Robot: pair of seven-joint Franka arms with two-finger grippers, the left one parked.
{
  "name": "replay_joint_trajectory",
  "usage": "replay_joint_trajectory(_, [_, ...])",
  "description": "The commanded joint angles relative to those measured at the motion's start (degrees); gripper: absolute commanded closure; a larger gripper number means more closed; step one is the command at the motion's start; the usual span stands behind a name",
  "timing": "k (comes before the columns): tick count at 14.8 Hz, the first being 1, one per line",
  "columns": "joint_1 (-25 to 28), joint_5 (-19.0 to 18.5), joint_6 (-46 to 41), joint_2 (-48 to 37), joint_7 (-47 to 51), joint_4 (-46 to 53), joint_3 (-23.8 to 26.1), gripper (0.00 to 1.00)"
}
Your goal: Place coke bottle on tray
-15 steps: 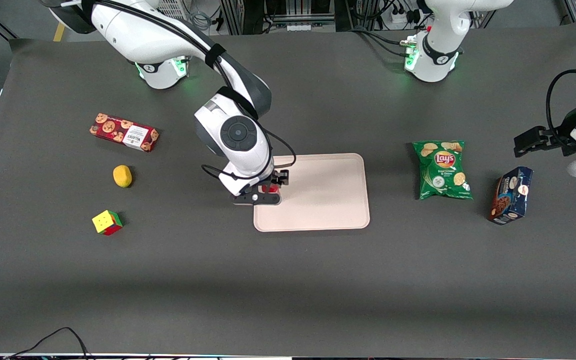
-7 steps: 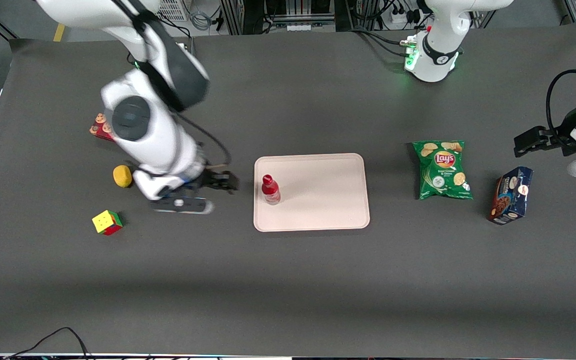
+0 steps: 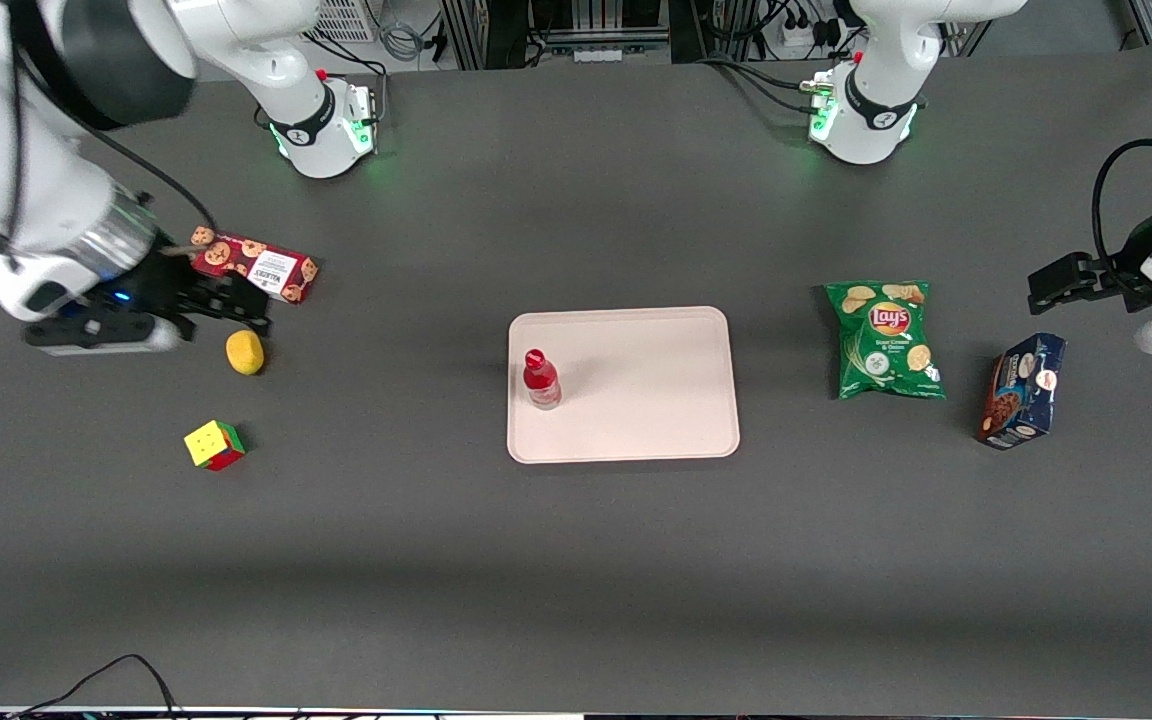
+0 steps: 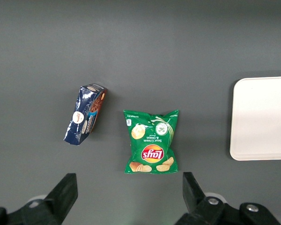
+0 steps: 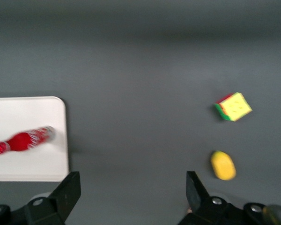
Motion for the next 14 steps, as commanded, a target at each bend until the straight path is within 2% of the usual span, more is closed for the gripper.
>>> replay_joint_trajectory(1, [0.5, 1.2, 0.6, -6.6, -8.4, -7.2, -5.6, 0.0])
replay_joint_trajectory(3, [0.4, -0.2, -1.2, -6.9, -10.2, -7.2, -6.4, 0.0])
replay_joint_trajectory(4, [0.4, -2.7, -1.5, -6.8, -11.8, -7.0, -6.7, 0.0])
replay_joint_trajectory(5, [0.4, -3.5, -1.9, -6.8, -13.1, -7.0, -6.7, 0.0])
replay_joint_trajectory(11, [0.4, -3.9, -2.2, -6.0, -13.1, -4.7, -7.4, 0.0])
replay_joint_trajectory(14, [0.4, -4.2, -5.4, -5.5, -13.3, -3.1, -7.5, 0.0])
